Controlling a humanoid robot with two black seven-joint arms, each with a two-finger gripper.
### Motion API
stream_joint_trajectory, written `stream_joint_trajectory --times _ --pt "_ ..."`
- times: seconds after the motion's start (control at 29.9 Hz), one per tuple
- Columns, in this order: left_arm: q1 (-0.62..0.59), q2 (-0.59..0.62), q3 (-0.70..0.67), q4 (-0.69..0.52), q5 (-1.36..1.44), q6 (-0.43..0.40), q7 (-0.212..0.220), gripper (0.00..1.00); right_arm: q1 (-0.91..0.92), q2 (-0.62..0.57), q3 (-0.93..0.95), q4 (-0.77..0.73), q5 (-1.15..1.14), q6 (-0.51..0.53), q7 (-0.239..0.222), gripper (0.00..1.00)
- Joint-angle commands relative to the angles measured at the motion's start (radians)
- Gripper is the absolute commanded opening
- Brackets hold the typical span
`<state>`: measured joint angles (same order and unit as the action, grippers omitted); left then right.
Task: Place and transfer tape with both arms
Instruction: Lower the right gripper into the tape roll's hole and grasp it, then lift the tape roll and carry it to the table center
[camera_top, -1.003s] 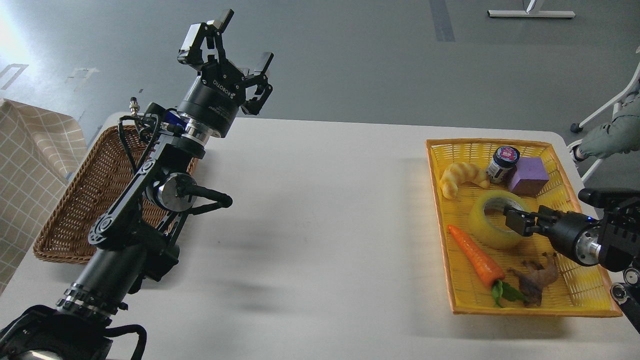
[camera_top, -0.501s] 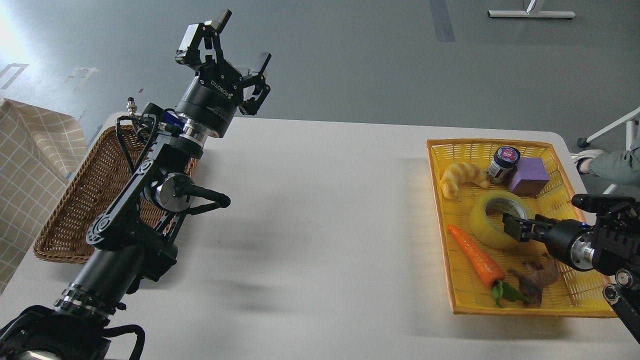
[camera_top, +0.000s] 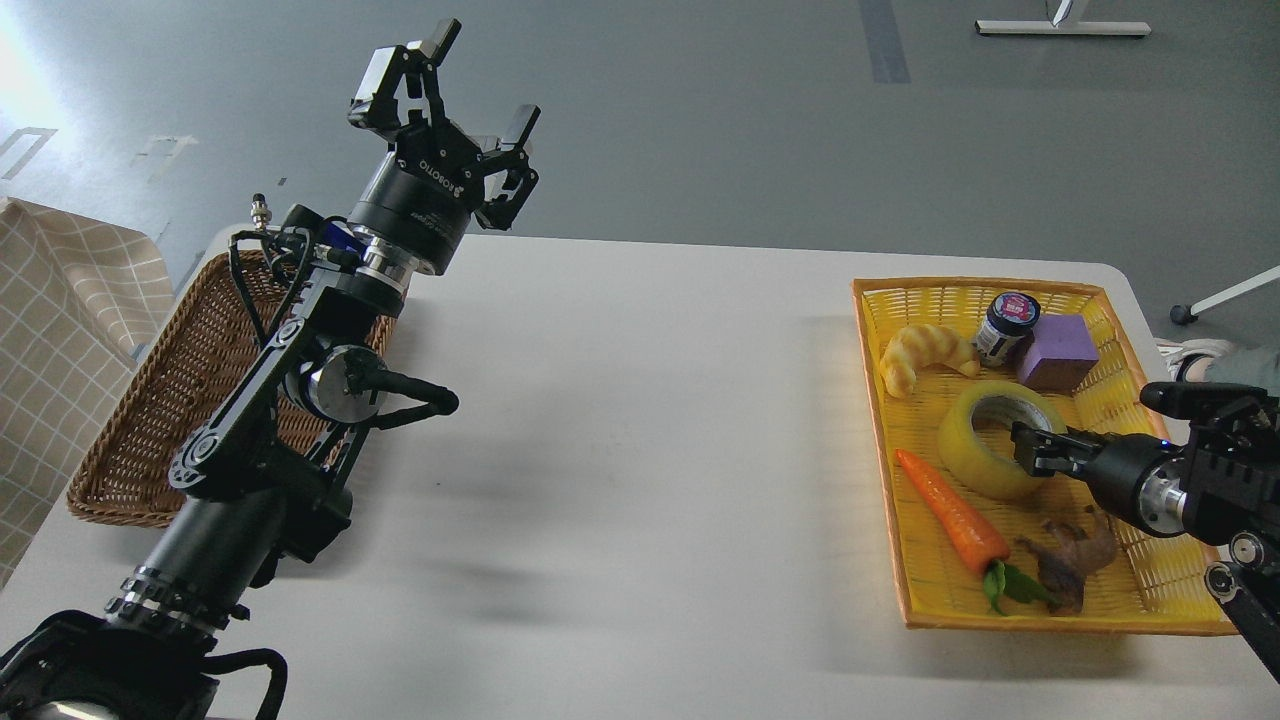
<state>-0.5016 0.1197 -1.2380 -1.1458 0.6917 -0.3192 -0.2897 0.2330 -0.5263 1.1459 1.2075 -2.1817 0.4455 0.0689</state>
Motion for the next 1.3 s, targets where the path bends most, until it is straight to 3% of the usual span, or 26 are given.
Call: stream_joint_trajectory --times 0.0,0.23,0.57,0.8,1.07,1.27 --pt "0.0 0.0 -0.001 0.0 0.0 0.0 0.0 0.98 0.0 0.0 0.001 0.001 0.0 0.004 0.0 0.27" --pt "0.006 0.0 0.0 0.0 0.0 0.0 0.0 0.98 -0.006 -0.014 0.024 0.05 0.0 0.036 0.005 0.24" --pt "0.009 0.0 0.0 0.0 0.0 -0.001 0.0 0.98 -0.021 -0.15 0.08 0.161 0.059 0.043 0.008 0.24" --pt "0.008 -0.003 0.0 0.0 0.0 -0.003 0.0 0.98 0.107 -0.152 0.097 0.165 0.129 0.043 0.009 0.24" --pt "0.006 -0.002 0.0 0.0 0.0 -0.001 0.003 0.98 0.314 -0.057 0.017 0.156 0.14 0.043 0.002 0.24" --pt "0.006 -0.002 0.0 0.0 0.002 -0.001 0.004 0.98 0.434 0.055 -0.172 0.135 0.135 0.043 -0.006 0.24"
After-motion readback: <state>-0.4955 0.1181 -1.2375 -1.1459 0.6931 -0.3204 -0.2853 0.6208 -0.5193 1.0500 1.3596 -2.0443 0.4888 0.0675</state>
